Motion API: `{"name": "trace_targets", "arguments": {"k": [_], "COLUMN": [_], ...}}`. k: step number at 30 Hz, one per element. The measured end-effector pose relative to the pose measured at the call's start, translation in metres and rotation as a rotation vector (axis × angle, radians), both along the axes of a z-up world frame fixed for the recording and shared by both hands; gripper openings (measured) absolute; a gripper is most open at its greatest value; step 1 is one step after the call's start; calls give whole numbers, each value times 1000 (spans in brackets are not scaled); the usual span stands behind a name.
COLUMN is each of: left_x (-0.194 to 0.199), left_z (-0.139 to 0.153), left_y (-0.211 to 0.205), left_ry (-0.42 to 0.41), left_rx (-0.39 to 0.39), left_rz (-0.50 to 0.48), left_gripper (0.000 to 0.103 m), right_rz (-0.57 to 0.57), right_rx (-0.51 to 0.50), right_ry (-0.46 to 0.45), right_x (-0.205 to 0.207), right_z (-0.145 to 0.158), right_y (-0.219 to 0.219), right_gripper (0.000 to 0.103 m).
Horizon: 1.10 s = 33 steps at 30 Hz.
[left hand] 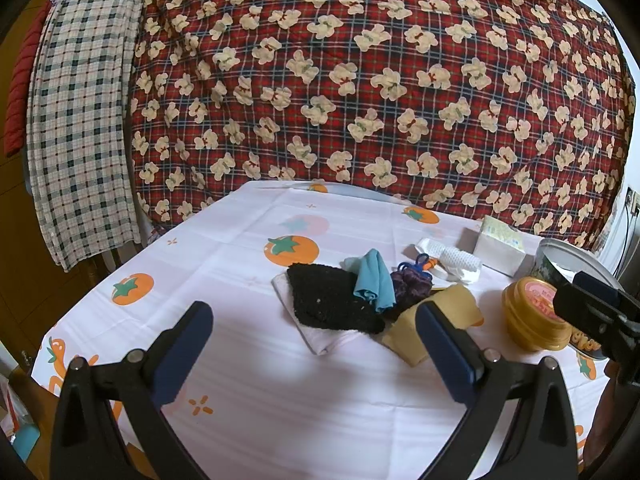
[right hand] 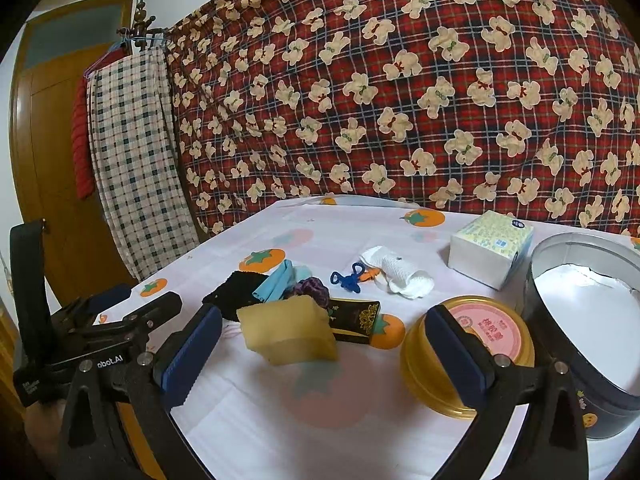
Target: Organize soft objects
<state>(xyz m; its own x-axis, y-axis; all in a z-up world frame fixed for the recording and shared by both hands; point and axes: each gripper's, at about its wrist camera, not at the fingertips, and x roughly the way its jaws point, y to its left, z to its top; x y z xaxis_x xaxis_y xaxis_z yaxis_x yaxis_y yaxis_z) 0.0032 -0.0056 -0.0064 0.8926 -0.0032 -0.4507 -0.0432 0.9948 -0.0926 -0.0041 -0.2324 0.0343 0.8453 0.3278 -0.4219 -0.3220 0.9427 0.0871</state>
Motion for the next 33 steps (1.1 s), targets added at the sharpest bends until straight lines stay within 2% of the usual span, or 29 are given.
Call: {"name": "trace_targets", "arguments": {"k": [29, 33], "left_x": [1, 1], "left_z": [0, 0], "left_y": [0, 0], "left_ry": [6, 6], "left_rx": [0, 2], "left_rz": [0, 0], "left_gripper": [103, 103], "right_rz": [1, 4], "right_rx": [0, -1], "right_ry": [18, 24], "right_x": [3, 1], "right_z": [-2, -10], "right_y": [0, 3], "right_gripper": [103, 103]}}
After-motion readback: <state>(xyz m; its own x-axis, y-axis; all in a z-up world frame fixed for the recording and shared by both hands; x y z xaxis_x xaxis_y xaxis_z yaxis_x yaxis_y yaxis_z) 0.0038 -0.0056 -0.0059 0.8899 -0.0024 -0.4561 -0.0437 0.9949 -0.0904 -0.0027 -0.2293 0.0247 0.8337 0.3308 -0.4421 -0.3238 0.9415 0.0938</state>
